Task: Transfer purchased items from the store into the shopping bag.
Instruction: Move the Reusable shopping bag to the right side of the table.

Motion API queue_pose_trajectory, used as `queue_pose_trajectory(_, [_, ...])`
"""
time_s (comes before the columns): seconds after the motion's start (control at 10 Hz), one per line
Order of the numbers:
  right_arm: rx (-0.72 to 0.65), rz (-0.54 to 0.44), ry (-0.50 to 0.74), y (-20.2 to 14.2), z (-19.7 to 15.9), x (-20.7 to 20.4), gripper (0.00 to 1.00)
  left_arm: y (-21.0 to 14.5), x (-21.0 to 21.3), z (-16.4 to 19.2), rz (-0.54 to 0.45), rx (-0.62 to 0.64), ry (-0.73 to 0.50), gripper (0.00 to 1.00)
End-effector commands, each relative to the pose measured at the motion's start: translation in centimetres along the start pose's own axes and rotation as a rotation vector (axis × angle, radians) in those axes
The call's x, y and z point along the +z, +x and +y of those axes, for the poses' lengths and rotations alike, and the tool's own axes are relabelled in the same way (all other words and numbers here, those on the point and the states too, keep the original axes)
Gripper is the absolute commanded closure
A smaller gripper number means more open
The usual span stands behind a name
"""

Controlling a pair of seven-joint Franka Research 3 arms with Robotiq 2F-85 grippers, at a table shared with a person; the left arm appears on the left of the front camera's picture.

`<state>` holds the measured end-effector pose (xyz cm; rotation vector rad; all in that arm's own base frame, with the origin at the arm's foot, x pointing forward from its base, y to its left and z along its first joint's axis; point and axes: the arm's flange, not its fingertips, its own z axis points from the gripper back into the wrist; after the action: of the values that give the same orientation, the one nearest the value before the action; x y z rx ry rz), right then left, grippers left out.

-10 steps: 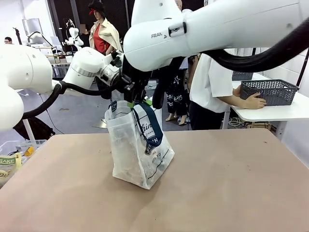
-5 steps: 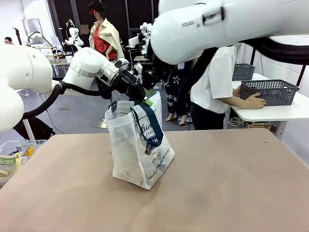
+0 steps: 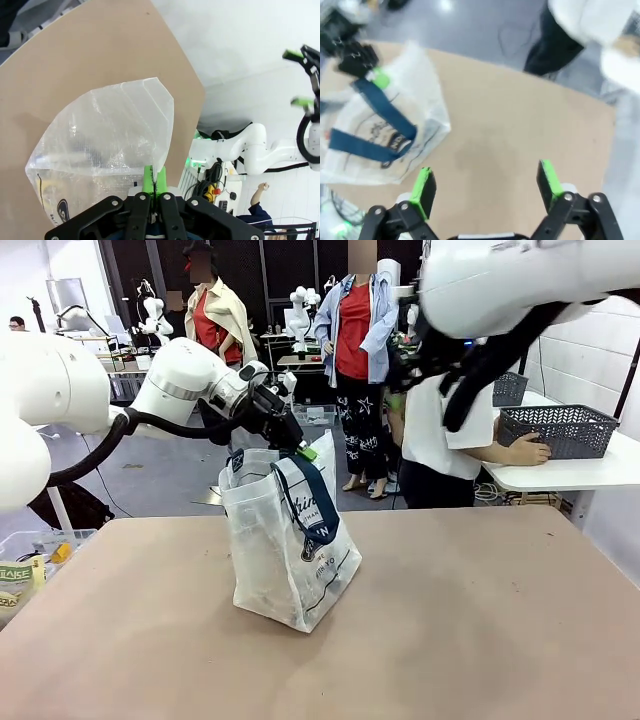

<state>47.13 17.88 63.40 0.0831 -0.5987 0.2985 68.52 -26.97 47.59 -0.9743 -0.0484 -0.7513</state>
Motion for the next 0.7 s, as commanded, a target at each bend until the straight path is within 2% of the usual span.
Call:
queue_pose_trajectory(0.0, [-0.182, -0.009, -0.014, -2.3, -3.7, -0.2, 0.0, 0.0, -0.6, 0.2, 0.038, 0.026, 0.061, 1.0])
queue_pose_trajectory(0.2, [-0.351, 0.027, -0.023, -4.9, -8.5, -1.1, 0.0, 0.3, -0.9, 0.1, 0.043, 0.04, 0.095, 1.0])
queue_pose_trajectory(0.6, [-0.613, 0.099, -0.002, -10.3, -15.1, -4.6, 0.0, 0.8, -1.2, 0.1, 0.053, 0.043, 0.125, 1.0])
